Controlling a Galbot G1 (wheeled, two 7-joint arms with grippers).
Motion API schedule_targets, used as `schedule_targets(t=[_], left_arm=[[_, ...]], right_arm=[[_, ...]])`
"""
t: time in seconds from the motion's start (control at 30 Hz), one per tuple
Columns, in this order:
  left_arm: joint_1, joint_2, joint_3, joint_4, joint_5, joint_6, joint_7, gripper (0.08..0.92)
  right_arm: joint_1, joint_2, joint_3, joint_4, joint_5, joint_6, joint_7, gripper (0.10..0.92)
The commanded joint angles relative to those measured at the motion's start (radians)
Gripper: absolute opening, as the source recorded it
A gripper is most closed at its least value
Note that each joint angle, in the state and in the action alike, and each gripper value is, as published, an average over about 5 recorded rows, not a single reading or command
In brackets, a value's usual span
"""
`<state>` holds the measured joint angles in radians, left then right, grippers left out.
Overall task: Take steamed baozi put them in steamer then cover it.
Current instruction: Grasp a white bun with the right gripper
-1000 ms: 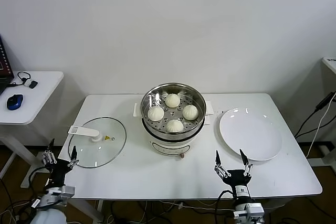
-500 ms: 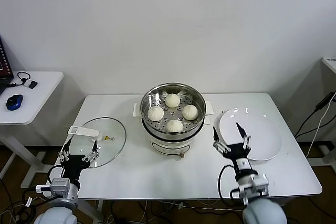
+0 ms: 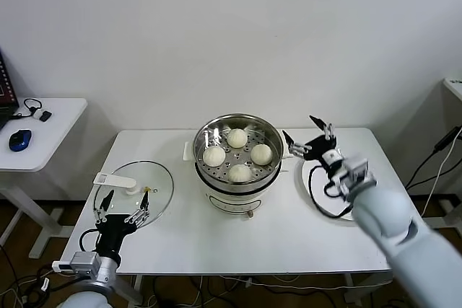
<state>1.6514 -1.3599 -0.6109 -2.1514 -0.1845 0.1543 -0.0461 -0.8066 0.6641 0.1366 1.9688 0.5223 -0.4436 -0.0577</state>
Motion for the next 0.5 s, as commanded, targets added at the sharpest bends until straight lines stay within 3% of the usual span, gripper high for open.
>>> schedule_targets(t=[0.03,0.2,0.5], left_arm=[[0.01,-0.013,0.028,-0.024,-0.015,-0.019,0.018,0.823],[0.022,-0.013,0.065,-0.026,0.008,-0.025,0.021,0.823],[0.035,-0.018,0.123,-0.04,0.043,-0.037,0.023,0.823]], right_arm=[[0.618,-0.268,-0.485,-0.142,0.151,-0.171,-0.285,0.823],[0.991,-0.209,-0.834,-0.273,0.19,-0.132,-0.489,0.823],[1.479,0.032,-1.373,-0.555,0.233,0.02,-0.759,0.823]])
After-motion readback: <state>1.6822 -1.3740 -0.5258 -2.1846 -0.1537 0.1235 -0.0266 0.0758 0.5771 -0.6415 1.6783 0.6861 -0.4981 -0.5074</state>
